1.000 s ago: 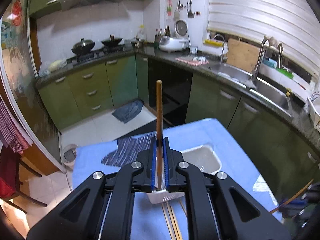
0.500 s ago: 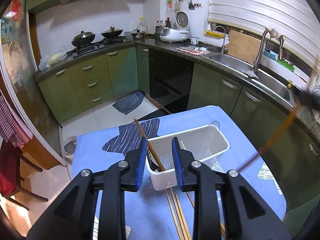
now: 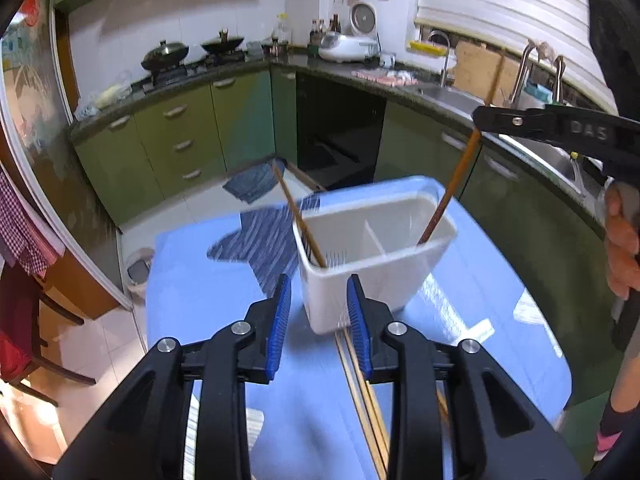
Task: Organize utensils
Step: 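Drop the chopstick into the white holder by opening the right tool, then grasp another wooden chopstick with the left tool and lift it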
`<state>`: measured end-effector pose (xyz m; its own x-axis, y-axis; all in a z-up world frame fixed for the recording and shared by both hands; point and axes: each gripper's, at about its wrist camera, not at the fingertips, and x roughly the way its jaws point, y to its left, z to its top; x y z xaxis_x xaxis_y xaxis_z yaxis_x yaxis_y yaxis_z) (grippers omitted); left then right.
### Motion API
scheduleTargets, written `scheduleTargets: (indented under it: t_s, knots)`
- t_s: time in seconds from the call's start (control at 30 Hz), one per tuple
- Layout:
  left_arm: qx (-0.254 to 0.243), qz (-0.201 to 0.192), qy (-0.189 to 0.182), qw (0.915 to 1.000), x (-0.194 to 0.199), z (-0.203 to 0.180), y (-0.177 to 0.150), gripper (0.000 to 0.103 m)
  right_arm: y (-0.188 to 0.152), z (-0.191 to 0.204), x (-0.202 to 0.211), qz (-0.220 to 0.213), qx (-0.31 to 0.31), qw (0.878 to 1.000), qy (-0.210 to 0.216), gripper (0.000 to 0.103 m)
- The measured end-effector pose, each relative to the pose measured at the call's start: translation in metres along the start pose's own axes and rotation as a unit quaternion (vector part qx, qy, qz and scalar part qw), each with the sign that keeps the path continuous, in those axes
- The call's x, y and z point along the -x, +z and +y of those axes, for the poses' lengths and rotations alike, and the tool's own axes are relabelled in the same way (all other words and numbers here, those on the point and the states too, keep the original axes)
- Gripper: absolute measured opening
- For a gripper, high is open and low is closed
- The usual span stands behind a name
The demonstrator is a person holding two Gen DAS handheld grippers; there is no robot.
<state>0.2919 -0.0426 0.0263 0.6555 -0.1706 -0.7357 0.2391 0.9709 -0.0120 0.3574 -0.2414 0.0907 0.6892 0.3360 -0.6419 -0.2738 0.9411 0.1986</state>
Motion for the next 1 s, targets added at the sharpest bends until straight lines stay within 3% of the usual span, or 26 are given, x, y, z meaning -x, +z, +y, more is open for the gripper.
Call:
scheduleTargets:
  t_s: [0.17,0.43,0.57,0.9,1.0]
  knots:
    - [0.011,0.057,-0.021,0.9981,-0.028,0.000,-0.022,0.028,-0.015,0.002,-0.011,0.017,0.009,1.000,0.005,0.008]
    - [0.004,0.104,-0.007,0.9945,-0.063,-0.008,-0.048,0.028,-0.040,0.004,0.034,0.011,0.029,0.999,0.018,0.008]
    - [0.010,0.150,-0.014,0.9886,-0.088,-0.013,-0.064,0.028,-0.073,-0.008,0.037,0.040,0.027,0.999,0.019,0.017]
    - [0.002,0.198,0.005,0.9801,-0.120,-0.029,-0.078,0.027,-0.152,-0.061,-0.003,0.125,-0.014,0.992,0.005,0.017]
    - [0.002,0.209,0.014,0.9778,-0.126,-0.032,-0.080,0.020,-0.163,-0.072,-0.010,0.137,-0.024,0.990,0.004,0.017]
